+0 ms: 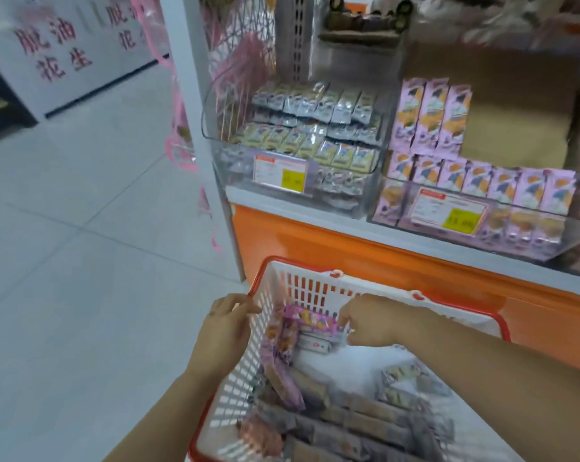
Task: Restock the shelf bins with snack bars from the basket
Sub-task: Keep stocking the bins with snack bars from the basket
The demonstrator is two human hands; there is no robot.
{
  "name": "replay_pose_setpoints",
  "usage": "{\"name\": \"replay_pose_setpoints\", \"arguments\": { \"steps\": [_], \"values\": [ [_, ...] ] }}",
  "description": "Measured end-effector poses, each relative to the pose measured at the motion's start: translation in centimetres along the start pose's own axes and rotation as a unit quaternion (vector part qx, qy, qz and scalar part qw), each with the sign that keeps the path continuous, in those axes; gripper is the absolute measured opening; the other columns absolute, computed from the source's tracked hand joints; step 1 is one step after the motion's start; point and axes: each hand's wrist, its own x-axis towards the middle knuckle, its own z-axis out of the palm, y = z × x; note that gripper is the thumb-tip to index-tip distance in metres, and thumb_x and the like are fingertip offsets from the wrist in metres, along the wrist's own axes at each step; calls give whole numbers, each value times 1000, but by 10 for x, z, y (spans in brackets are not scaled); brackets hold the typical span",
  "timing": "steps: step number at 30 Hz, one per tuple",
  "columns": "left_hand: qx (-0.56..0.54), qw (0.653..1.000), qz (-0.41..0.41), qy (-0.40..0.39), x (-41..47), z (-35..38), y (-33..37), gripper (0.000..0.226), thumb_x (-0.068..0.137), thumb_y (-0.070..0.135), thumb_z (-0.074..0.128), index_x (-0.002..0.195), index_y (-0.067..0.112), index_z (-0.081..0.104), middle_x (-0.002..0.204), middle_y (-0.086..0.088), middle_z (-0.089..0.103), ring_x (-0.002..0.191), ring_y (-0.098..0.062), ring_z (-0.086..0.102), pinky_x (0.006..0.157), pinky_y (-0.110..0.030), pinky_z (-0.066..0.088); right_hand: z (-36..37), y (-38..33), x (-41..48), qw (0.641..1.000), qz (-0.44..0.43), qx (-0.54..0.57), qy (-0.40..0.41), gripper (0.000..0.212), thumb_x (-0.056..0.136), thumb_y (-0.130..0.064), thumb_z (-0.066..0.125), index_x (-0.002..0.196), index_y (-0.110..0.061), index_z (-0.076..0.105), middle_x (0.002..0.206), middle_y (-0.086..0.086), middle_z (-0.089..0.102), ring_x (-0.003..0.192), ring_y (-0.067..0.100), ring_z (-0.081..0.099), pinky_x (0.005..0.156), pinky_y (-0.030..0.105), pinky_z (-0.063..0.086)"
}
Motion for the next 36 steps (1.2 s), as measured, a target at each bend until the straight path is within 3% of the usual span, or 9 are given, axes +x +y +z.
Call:
{"name": "replay_pose_setpoints", "arguments": {
  "steps": [5,8,12,17,22,26,28,30,36],
  "values": [
    [-44,998,-36,-12,-4,13,-4,33,76,-11,60,96,14,70,112,-7,58,102,-31,59,81,-36,50,49,-13,51,994,1,100,-35,45,96,-24,54,138,-9,47,121,-1,58,104,18,56,96,31,42],
    [-42,999,-29,-13,-4,12,-6,29,78,-9,61,94,13,70,113,-6,57,101,-30,60,74,-35,51,98,-21,81,985,13,164,-53,41,96,-22,52,133,-6,53,139,9,50,124,25,49,104,37,40],
    [-39,999,-26,-8,-3,15,-7,25,80,-5,59,93,12,70,115,-6,57,102,-29,59,74,-33,50,142,-24,105,977,43,202,-48,26,90,-19,55,108,-3,64,107,11,62,97,27,57,81,31,44],
    [-45,999,-29,-5,-3,15,-8,24,83,-4,56,93,12,70,117,-4,56,104,-26,60,73,-33,51,166,-27,118,974,91,204,-24,30,84,-20,64,113,-13,63,114,8,63,103,23,59,87,30,48],
    [-47,998,-33,-4,-2,14,-7,24,83,-5,56,92,12,70,118,-3,56,104,-25,60,74,-33,52,182,-30,127,971,125,204,18,25,87,-17,59,112,-14,54,113,8,59,100,24,56,78,29,45],
    [-50,998,-32,4,-2,15,-8,23,83,-5,55,90,12,70,117,-3,56,102,-25,61,70,-35,54,169,-28,123,974,117,191,-22,22,88,-23,59,107,-12,59,106,7,61,96,22,57,80,31,47],
    [-51,998,-29,7,-1,16,-9,23,84,-4,55,91,13,70,118,-2,55,102,-25,61,69,-35,53,150,-23,117,974,111,189,-60,12,88,-18,57,87,-7,62,88,9,60,81,21,57,69,29,45],
    [-51,998,-33,6,-1,16,-9,24,84,-4,55,92,13,70,118,-1,55,100,-24,61,68,-33,52,125,-19,110,972,114,183,-91,25,89,-17,54,66,-8,49,68,7,47,62,17,48,56,26,39],
    [-78,993,-79,-47,2,5,2,31,86,-3,52,105,15,69,118,2,50,103,-20,57,80,-27,47,24,-20,47,967,83,215,-113,34,97,-25,53,67,-14,41,65,2,34,52,14,33,58,27,39]
  ]
}}
